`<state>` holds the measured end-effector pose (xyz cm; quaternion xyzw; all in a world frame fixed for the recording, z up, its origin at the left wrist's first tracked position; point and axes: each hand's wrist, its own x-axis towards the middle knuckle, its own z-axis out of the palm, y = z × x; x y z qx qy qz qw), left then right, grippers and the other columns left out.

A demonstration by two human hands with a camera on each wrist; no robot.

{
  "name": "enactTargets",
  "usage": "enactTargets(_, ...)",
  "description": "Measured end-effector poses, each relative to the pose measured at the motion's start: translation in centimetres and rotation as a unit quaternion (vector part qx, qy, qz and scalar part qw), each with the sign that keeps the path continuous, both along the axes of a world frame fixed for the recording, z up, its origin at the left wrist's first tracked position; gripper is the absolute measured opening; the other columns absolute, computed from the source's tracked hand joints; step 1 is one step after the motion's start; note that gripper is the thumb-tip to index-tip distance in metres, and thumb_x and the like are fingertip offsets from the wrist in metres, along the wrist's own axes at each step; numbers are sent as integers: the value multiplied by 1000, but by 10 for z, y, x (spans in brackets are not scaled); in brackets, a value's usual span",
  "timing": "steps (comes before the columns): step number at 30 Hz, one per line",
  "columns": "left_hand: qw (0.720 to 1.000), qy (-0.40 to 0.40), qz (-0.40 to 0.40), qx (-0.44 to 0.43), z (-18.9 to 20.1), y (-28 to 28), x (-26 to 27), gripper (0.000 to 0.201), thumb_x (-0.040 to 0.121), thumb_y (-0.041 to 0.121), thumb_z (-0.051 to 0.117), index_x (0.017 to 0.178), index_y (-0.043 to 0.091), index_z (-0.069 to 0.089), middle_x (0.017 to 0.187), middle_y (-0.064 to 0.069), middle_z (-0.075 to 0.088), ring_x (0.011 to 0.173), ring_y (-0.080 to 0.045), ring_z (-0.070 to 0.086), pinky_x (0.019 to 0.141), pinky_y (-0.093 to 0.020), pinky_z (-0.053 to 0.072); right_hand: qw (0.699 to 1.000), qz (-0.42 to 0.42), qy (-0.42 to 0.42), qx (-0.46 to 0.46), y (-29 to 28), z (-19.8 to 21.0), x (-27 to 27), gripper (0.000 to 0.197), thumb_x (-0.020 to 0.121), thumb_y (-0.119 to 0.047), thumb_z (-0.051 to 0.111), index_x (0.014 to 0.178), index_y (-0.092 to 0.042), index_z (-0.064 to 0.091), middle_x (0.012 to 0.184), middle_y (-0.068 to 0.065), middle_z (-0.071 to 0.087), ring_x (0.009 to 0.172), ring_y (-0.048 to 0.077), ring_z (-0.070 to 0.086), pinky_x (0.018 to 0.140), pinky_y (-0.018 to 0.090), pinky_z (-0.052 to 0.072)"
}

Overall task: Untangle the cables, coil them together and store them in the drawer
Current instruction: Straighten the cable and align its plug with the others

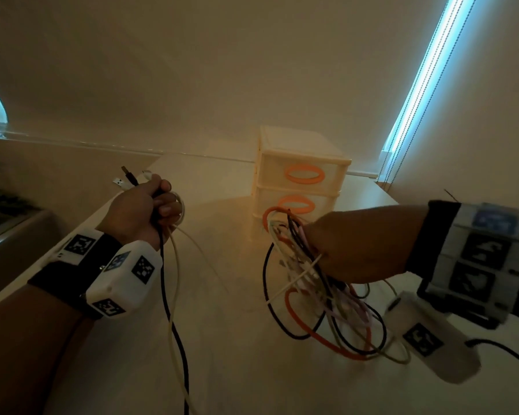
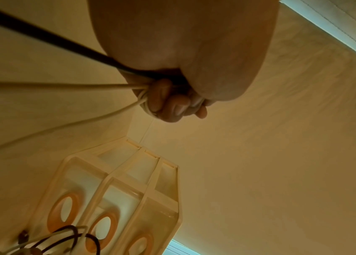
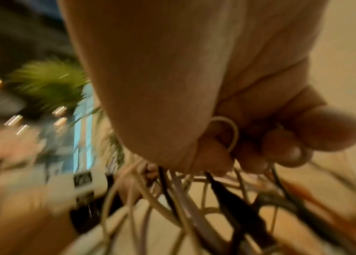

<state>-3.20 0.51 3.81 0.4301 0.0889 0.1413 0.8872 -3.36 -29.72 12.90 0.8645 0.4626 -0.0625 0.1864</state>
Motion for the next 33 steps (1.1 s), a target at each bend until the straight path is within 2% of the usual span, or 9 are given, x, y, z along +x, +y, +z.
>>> enactTargets(4, 1000, 1, -2, 0, 1, -2, -1, 43, 110, 36, 33, 74, 16, 46, 52, 7, 29, 41, -7, 31, 36, -18, 23, 963, -118, 204, 131, -10, -8, 6, 21, 102, -28, 54, 99, -10, 64, 80, 2, 67, 61, 2, 60, 61, 20, 53)
enactTargets(8, 1000, 4, -7, -1, 2, -4, -2, 43, 110, 36, 32, 74, 16, 46, 52, 7, 28, 41, -7, 31, 37, -18, 22, 831, -198, 366, 368, -16, -32, 3, 7, 97, -12, 63, 94, -6, 64, 87, 9, 75, 85, 29, 74, 77, 36, 62)
enactTargets(13, 1000, 7, -2, -2, 1, -2, -2, 43, 110, 35, 34, 74, 16, 47, 53, 7, 29, 41, -7, 31, 38, -18, 22, 909, -168, 233, 303, -14, -61, 5, 9, 88, -18, 74, 96, -22, 75, 89, -11, 73, 83, 7, 71, 82, 28, 60)
enactTargets(16, 1000, 10, 0, -3, 1, -2, -2, 43, 110, 35, 34, 74, 16, 47, 53, 7, 29, 41, -7, 31, 38, -19, 22, 925, -162, 201, 278, -8, -60, 2, 12, 85, -31, 79, 96, -28, 77, 88, -14, 71, 80, -2, 66, 73, 16, 56)
enactTargets(21, 1000, 5, -2, -9, 4, -4, -4, 43, 110, 34, 33, 73, 16, 46, 52, 7, 29, 41, -7, 31, 37, -18, 22, 952, -136, 149, 230, 6, -62, -4, 21, 86, -41, 75, 103, -29, 74, 76, -15, 53, 67, -1, 50, 61, 13, 38)
enactTargets(25, 1000, 1, -1, -11, 4, -4, -5, 42, 110, 33, 32, 75, 16, 46, 52, 7, 29, 41, -7, 31, 37, -19, 23, 957, -106, 115, 244, 11, -69, -4, 9, 91, -36, 70, 98, -30, 71, 79, -15, 56, 72, 1, 52, 63, 17, 42)
enactTargets(27, 1000, 4, -4, -14, 5, -3, -5, 42, 110, 33, 32, 74, 16, 46, 52, 7, 28, 41, -7, 31, 36, -19, 23, 942, -111, 141, 283, 10, -74, -2, 2, 94, -28, 66, 92, -27, 66, 84, -9, 61, 74, 8, 58, 64, 23, 51)
enactTargets(30, 1000, 2, -9, -19, 7, -3, -7, 42, 110, 33, 32, 75, 16, 45, 50, 7, 29, 40, -7, 31, 35, -19, 24, 899, -181, 199, 345, 9, -72, 2, 13, 94, -25, 66, 85, -20, 58, 83, -1, 64, 71, 16, 60, 61, 35, 53)
enactTargets(33, 999, -7, -17, -33, 12, -8, -11, 42, 110, 33, 32, 75, 15, 46, 51, 7, 31, 41, -7, 32, 36, -18, 24, 889, -203, 213, 351, -3, -54, 6, 10, 91, -21, 69, 89, -18, 59, 87, 1, 66, 69, 13, 59, 63, 35, 53)
